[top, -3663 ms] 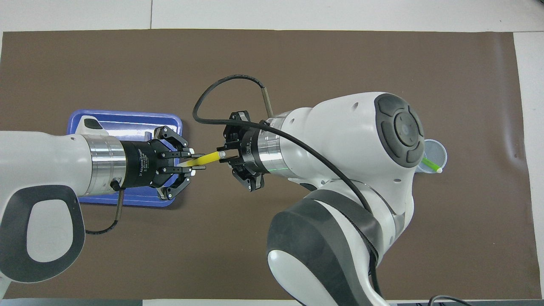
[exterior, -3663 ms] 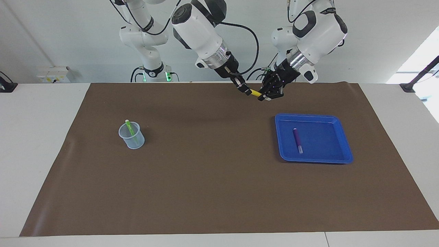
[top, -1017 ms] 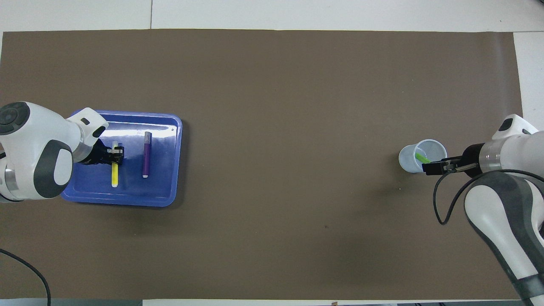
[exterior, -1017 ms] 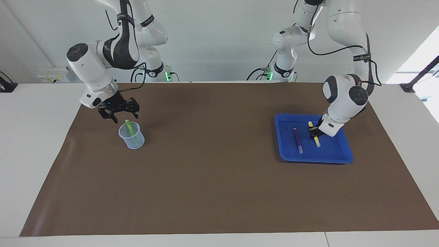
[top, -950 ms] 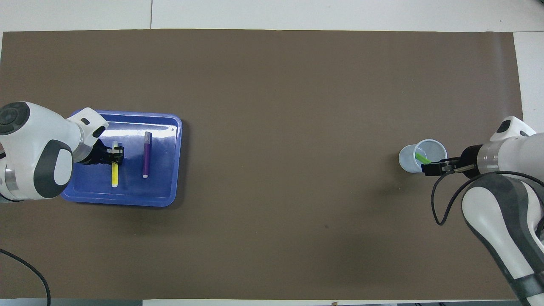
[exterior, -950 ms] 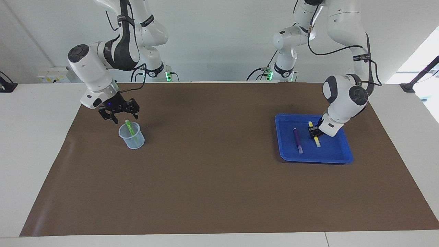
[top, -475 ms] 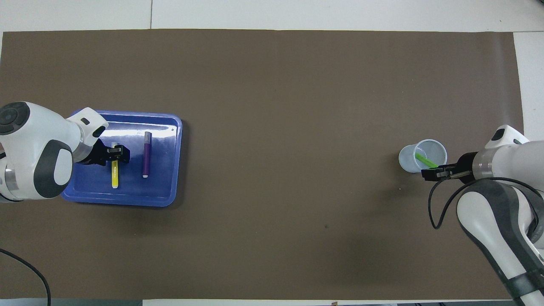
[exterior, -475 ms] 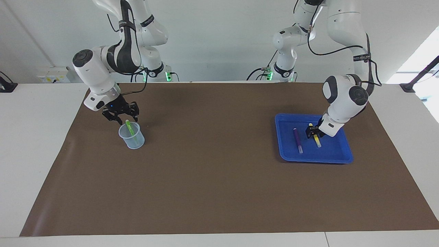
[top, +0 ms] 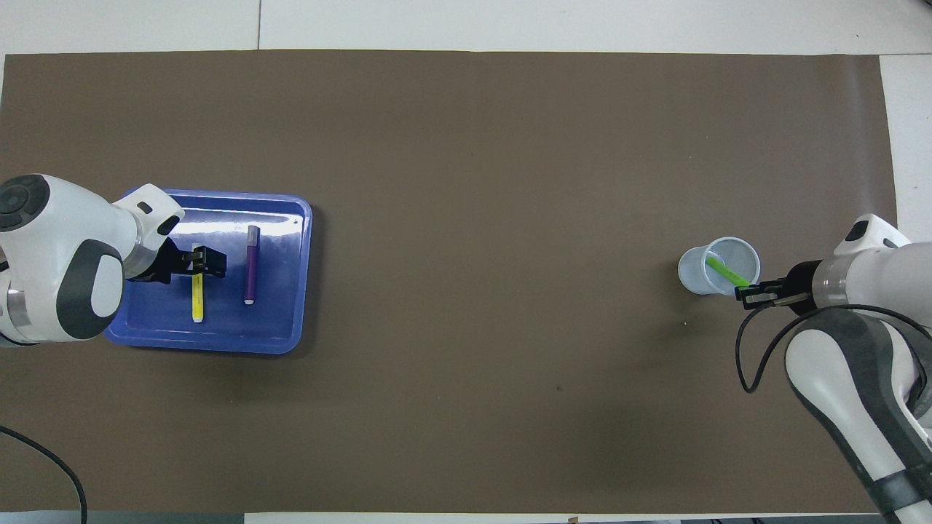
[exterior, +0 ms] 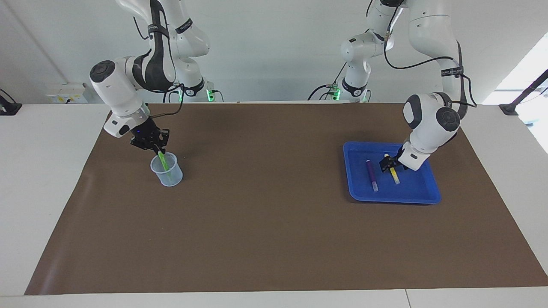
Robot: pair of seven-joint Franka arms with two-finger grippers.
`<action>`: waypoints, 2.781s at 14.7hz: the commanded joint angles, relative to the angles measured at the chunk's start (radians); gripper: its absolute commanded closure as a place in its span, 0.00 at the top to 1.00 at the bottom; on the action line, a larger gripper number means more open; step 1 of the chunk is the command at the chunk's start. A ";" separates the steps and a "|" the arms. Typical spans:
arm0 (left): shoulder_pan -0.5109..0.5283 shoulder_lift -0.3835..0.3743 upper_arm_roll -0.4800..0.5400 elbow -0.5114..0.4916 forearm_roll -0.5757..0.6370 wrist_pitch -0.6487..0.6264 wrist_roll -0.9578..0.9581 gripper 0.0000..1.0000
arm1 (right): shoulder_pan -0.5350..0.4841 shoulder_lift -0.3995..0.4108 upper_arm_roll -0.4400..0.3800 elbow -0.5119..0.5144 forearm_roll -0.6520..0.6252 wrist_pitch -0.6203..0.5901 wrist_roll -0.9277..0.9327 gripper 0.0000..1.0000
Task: Right arm passes pens to left for tray arrangement
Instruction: 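Carry the green pen toward the left gripper while the left gripper rises, then close the left gripper on the green pen while the right gripper opens and withdraws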
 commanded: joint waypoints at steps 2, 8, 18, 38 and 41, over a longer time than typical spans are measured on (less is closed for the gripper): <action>0.003 -0.006 0.000 0.019 0.014 -0.022 -0.003 1.00 | -0.003 -0.021 -0.002 0.012 -0.016 -0.003 0.027 0.00; -0.019 -0.026 -0.014 0.294 -0.082 -0.414 -0.011 1.00 | 0.000 -0.086 0.012 0.145 -0.015 -0.266 0.127 0.00; -0.022 -0.211 -0.012 0.365 -0.656 -0.568 -0.572 1.00 | 0.006 -0.054 0.210 0.442 0.317 -0.572 0.693 0.00; -0.132 -0.532 -0.014 -0.098 -1.308 -0.282 -0.970 1.00 | 0.014 0.188 0.668 0.638 0.832 -0.073 1.572 0.00; -0.119 -0.535 -0.009 -0.101 -1.357 -0.312 -0.971 1.00 | 0.017 0.216 0.711 0.647 0.832 -0.041 1.621 0.00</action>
